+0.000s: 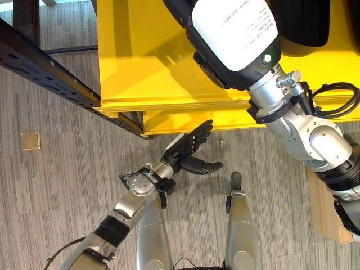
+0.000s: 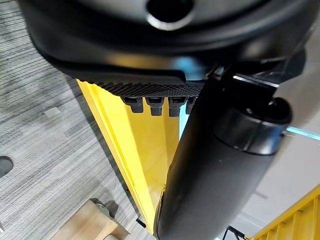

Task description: Move parts from the plastic box to the shelf.

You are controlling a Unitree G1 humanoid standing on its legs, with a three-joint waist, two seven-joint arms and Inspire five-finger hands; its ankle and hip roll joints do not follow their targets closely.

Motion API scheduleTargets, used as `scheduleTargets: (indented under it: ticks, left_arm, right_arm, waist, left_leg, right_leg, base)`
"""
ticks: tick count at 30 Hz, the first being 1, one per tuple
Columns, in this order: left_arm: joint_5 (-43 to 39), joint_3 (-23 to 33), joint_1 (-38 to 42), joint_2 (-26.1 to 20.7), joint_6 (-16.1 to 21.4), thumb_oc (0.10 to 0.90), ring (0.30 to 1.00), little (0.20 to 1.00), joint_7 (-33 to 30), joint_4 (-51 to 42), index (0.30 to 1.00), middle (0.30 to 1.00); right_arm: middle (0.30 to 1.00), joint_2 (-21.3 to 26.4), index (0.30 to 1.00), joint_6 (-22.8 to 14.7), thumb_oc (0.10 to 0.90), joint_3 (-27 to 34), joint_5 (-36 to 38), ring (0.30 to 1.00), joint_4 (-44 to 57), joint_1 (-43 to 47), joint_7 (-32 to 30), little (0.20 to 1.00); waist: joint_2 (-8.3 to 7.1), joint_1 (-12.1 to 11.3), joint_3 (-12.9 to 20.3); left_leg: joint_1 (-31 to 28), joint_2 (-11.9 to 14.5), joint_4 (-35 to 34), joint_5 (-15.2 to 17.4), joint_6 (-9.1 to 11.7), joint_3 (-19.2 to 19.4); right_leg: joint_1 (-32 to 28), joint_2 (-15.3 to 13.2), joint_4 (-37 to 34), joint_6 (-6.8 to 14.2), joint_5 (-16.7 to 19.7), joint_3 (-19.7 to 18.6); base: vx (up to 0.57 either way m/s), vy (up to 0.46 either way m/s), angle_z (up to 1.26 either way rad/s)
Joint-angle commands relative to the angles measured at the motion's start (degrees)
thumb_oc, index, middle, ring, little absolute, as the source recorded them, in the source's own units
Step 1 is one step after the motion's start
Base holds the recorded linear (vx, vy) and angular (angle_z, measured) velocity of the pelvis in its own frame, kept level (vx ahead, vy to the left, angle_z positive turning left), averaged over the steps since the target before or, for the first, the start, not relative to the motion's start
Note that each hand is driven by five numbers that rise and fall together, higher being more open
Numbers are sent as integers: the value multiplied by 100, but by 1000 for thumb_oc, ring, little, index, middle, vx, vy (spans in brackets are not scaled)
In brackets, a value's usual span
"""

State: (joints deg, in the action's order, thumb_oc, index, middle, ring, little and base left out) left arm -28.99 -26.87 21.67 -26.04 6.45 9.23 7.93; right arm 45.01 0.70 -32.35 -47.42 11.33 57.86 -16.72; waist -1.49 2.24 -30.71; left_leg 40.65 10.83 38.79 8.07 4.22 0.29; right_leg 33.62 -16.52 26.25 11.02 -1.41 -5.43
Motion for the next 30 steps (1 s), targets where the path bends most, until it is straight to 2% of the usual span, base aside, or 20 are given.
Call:
scheduleTargets:
  ticks: [1, 3, 4, 5, 6, 8, 10, 11, 12, 13, 15, 17, 18, 20, 21, 22, 23, 24, 28, 30]
  left_arm:
    - [-256, -60, 97, 276, 739, 900, 1000, 1000, 105, -801, 1000, 1000]
    - [-288, -43, 6, 291, 712, 900, 1000, 1000, 94, -819, 1000, 1000]
    - [-280, 9, -135, 353, 700, 900, 1000, 1000, 89, -809, 1000, 1000]
    - [-307, 20, -172, 358, 707, 900, 1000, 1000, 100, -816, 1000, 1000]
    - [-331, 92, -301, 367, 620, 900, 1000, 1000, 79, -909, 1000, 1000]
    - [-264, 143, -410, 365, 572, 900, 1000, 1000, 4, -959, 1000, 1000]
    - [-501, 307, -650, 391, 555, 900, 1000, 1000, -122, -1088, 1000, 1000]
    - [-555, 397, -745, 389, 497, 900, 1000, 1000, -182, -1167, 1000, 1000]
    - [-574, 536, -915, 398, 436, 900, 1000, 1000, -240, -1218, 1000, 1000]
    - [-579, 597, -996, 405, 408, 900, 1000, 1000, -309, -1233, 1000, 1000]
    - [-734, 896, -1387, 451, 262, 900, 1000, 1000, -711, -1338, 1000, 1000]
    - [-870, 1052, -1545, 468, 262, 900, 1000, 1000, -873, -1358, 1000, 1000]
    - [-1145, 1482, -2054, 371, 438, 900, 1000, 1000, -601, -1299, 1000, 1000]
    - [-1382, 1762, -2482, 258, 640, 900, 1000, 1000, -253, -1387, 1000, 1000]
    - [-1540, 2041, -2825, 195, 563, 900, 1000, 1000, -29, -1602, 1000, 1000]
    - [-1643, 2255, -3036, 155, 475, 900, 1000, 1000, 60, -1781, 1000, 1000]
    - [-1829, 2674, -3464, 92, 250, 900, 1000, 1000, 175, -2133, 1000, 1000]
    - [-1922, 2879, -3660, 61, 239, 900, 1000, 1000, 204, -2205, 1000, 1000]
    - [-2106, 3147, -3827, 75, 208, 900, 1000, 1000, 32, -2242, 1000, 1000]
    - [-1997, 3289, -3805, 118, 111, 900, 1000, 1000, -89, -2167, 1000, 1000]
  right_arm:
    - [1000, -154, 1000, 244, 900, 878, 951, 1000, 743, 287, -741, 1000]
    - [1000, -213, 1000, 279, 900, 985, 1394, 1000, 792, -43, -833, 1000]
    - [1000, -324, 1000, 301, 900, 1145, 2201, 1000, 887, -509, -1016, 1000]
    - [1000, -333, 1000, 267, 900, 1192, 2292, 1000, 917, -623, -1108, 1000]
    - [1000, -367, 1000, 58, 900, 1413, 2682, 1000, 1033, -1047, -1172, 1000]
    - [1000, -433, 1000, -98, 900, 1675, 3201, 1000, 1148, -1523, -1315, 1000]
    - [1000, -548, 1000, -679, 900, 2117, 3729, 1000, 1309, -2372, -1421, 1000]
    - [1000, -607, 1000, -787, 900, 2294, 3926, 1000, 1387, -2716, -1464, 1000]
    - [1000, -676, 1000, -1073, 900, 2570, 4097, 1000, 1442, -3301, -1461, 1000]
    - [1000, -698, 1000, -1147, 900, 2685, 4217, 1000, 1454, -3534, -1507, 1000]
    - [1000, -769, 1000, -1565, 900, 3175, 4673, 1000, 1457, -4514, -1593, 1000]
    - [1000, -847, 1000, -1726, 900, 3399, 4892, 1000, 1423, -4875, -1589, 1000]
    - [1000, -991, 1000, -2051, 900, 3898, 5264, 1000, 1359, -5445, -1738, 1000]
    - [1000, -997, 1000, -2289, 900, 4280, 5168, 1000, 1381, -5755, -1976, 1000]
    - [1000, -1035, 1000, -2436, 900, 4575, 5140, 1000, 1408, -6022, -1988, 1000]
    - [1000, -1082, 1000, -2464, 900, 4765, 5052, 1000, 1450, -6185, -2066, 1000]
    - [1000, -1208, 1000, -2345, 900, 5114, 4994, 1000, 1517, -6504, -2254, 1000]
    - [1000, -1256, 1000, -2208, 900, 5270, 4849, 1000, 1455, -6622, -2378, 1000]
    - [1000, -1336, 1000, -1877, 900, 5459, 4793, 1000, 1278, -6760, -2730, 1000]
    - [1000, -1384, 1000, -1507, 900, 5493, 4714, 1000, 956, -6747, -2785, 1000]
  waist:
    - [191, -60, 168]
    - [192, -25, 227]
    - [173, 51, 330]
    - [166, 68, 350]
    - [147, 126, 463]
    - [121, 212, 580]
    - [102, 361, 794]
    - [99, 412, 860]
    - [93, 486, 979]
    - [89, 516, 1038]
    - [82, 630, 1274]
    - [80, 677, 1385]
    - [70, 725, 1580]
    - [96, 704, 1683]
    - [127, 680, 1760]
    - [152, 659, 1811]
    - [174, 608, 1946]
    - [182, 581, 2013]
    - [170, 548, 2123]
    - [145, 498, 2207]
  left_leg:
    - [-776, -48, -668, 265, -337, 674]
    - [-969, -50, -815, 218, -331, 742]
    - [-1273, -42, -1107, 130, -304, 861]
    - [-1341, -39, -1179, 103, -294, 881]
    - [-1568, -25, -1439, 26, -275, 951]
    - [-1795, 25, -1710, -76, -230, 1021]
    - [-2235, 112, -2213, -249, -159, 1174]
    - [-2382, 139, -2370, -310, -133, 1207]
    - [-2580, 176, -2562, -379, -109, 1261]
    - [-2663, 191, -2640, -410, -97, 1284]
    - [-3081, 303, -3069, -558, -44, 1401]
    - [-3246, 359, -3241, -623, -10, 1457]
    - [-3466, 474, -3527, -780, 94, 1530]
    - [-3575, 517, -3678, -854, 138, 1523]
    - [-3665, 521, -3776, -890, 152, 1511]
    - [-3730, 534, -3841, -920, 165, 1508]
    - [-3895, 540, -3962, -964, 184, 1501]
    - [-3985, 546, -4024, -984, 197, 1478]
    - [-4159, 540, -4151, -1025, 223, 1462]
    - [-4231, 512, -4162, -1021, 236, 1364]
  right_leg:
    - [-172, 405, 755, -648, -752, 565]
    - [-309, 391, 646, -633, -732, 573]
    - [-528, 378, 366, -616, -659, 573]
    - [-577, 376, 301, -611, -638, 571]
    - [-759, 360, 45, -585, -575, 577]
    - [-958, 349, -248, -550, -479, 598]
    - [-1319, 360, -724, -523, -344, 631]
    - [-1441, 363, -857, -514, -302, 643]
    - [-1619, 371, -1058, -494, -237, 661]
    - [-1691, 374, -1137, -482, -206, 669]
    - [-2057, 387, -1532, -461, -98, 710]
    - [-2195, 387, -1683, -444, -56, 732]
    - [-2360, 390, -1882, -411, 31, 772]
    - [-2453, 371, -1988, -381, 80, 826]
    - [-2542, 353, -2065, -360, 107, 849]
    - [-2603, 336, -2108, -341, 123, 872]
    - [-2792, 325, -2231, -320, 150, 943]
    - [-2902, 323, -2277, -313, 145, 975]
    - [-3095, 356, -2369, -307, 136, 1010]
    - [-3194, 407, -2444, -323, 161, 998]
  base:
    - [58, 63, -6]
    - [117, 101, -6]
    - [141, 124, -1]
    - [174, 135, 0]
    - [118, 79, -2]
    - [134, 74, -11]
    - [186, 102, -7]
    - [216, 102, -1]
    - [164, 58, -1]
    - [180, 52, -4]
    - [205, 54, -10]
    - [169, 35, -14]
    - [132, 25, -14]
    - [99, 36, -17]
    - [87, 56, -10]
    - [126, 79, -5]
    - [118, 77, -4]
    - [103, 63, -1]
    - [55, 14, 10]
    - [35, 1, 8]
